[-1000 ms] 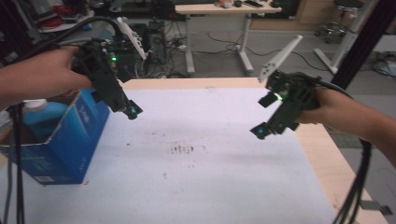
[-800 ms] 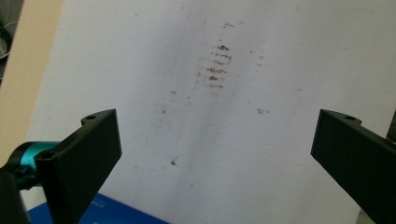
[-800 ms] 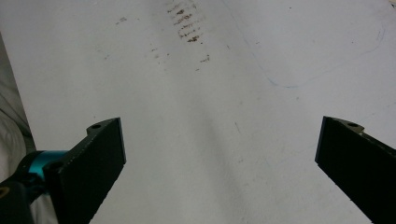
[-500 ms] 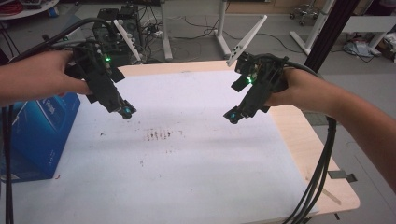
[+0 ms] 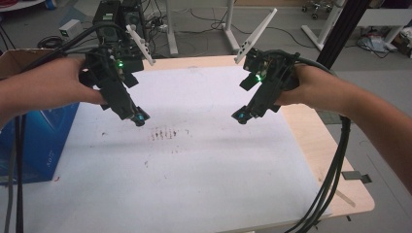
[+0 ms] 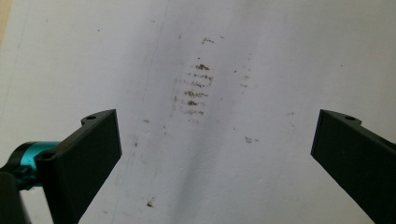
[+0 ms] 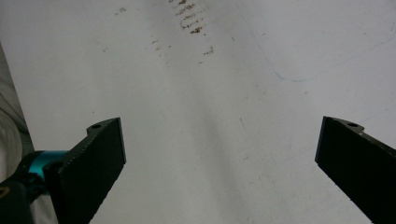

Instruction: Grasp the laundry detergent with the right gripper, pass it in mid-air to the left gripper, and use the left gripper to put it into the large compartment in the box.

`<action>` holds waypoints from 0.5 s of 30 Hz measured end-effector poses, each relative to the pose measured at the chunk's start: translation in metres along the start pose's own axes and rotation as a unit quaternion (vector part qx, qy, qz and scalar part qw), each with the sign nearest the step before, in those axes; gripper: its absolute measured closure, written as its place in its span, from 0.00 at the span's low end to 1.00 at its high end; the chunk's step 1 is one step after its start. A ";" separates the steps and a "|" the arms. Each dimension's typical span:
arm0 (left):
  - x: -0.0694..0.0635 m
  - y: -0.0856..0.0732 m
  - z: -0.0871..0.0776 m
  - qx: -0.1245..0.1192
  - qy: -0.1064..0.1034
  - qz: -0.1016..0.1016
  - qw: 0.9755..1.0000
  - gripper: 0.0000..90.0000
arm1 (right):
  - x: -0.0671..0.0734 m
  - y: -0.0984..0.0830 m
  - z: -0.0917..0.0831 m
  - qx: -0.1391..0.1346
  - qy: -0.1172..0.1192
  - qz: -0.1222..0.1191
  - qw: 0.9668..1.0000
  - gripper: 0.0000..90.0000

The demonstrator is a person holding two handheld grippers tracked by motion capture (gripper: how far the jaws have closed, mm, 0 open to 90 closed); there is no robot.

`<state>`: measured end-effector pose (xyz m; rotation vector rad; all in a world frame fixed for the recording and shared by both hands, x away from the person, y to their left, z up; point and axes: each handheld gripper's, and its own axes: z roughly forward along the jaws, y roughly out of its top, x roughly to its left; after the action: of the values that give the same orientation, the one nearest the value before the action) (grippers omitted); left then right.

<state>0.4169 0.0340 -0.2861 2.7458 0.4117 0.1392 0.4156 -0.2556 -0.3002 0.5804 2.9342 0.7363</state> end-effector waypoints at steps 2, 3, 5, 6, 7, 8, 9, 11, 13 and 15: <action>0.000 0.000 0.004 0.001 -0.002 -0.001 1.000 0.02 | -0.001 0.000 0.001 0.001 0.002 0.001 1.000 0.01; 0.000 0.000 0.005 0.003 -0.004 -0.001 1.000 0.02 | -0.001 -0.001 0.001 0.001 0.002 0.002 1.000 0.01; 0.000 0.000 0.007 0.004 -0.006 -0.001 1.000 0.02 | -0.001 -0.001 0.003 0.002 0.003 0.002 1.000 0.01; 0.000 0.000 0.008 0.006 -0.006 0.000 1.000 0.02 | -0.002 -0.001 0.003 0.003 0.004 -0.001 1.000 0.01; 0.000 0.000 0.008 0.006 -0.005 0.000 1.000 0.02 | -0.002 0.000 0.004 0.001 0.004 -0.001 1.000 0.01; 0.000 0.000 0.008 0.006 -0.005 0.000 1.000 0.02 | -0.002 0.000 0.003 0.002 0.004 0.001 1.000 0.01; 0.001 0.000 0.008 0.005 -0.006 -0.001 1.000 0.02 | -0.003 0.000 0.004 0.001 0.004 0.002 1.000 0.01; 0.001 -0.001 0.008 0.004 -0.006 -0.003 1.000 0.02 | -0.003 0.000 0.005 0.003 0.005 0.001 1.000 0.01; 0.002 -0.001 0.008 0.005 -0.006 -0.002 1.000 0.02 | -0.003 0.000 0.005 0.004 0.005 0.000 1.000 0.01; 0.002 -0.001 0.009 0.005 -0.007 -0.002 1.000 0.02 | -0.003 0.000 0.005 0.003 0.006 0.001 1.000 0.01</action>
<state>0.4198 0.0325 -0.2943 2.7546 0.4165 0.1174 0.4192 -0.2544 -0.3049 0.5803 2.9482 0.7334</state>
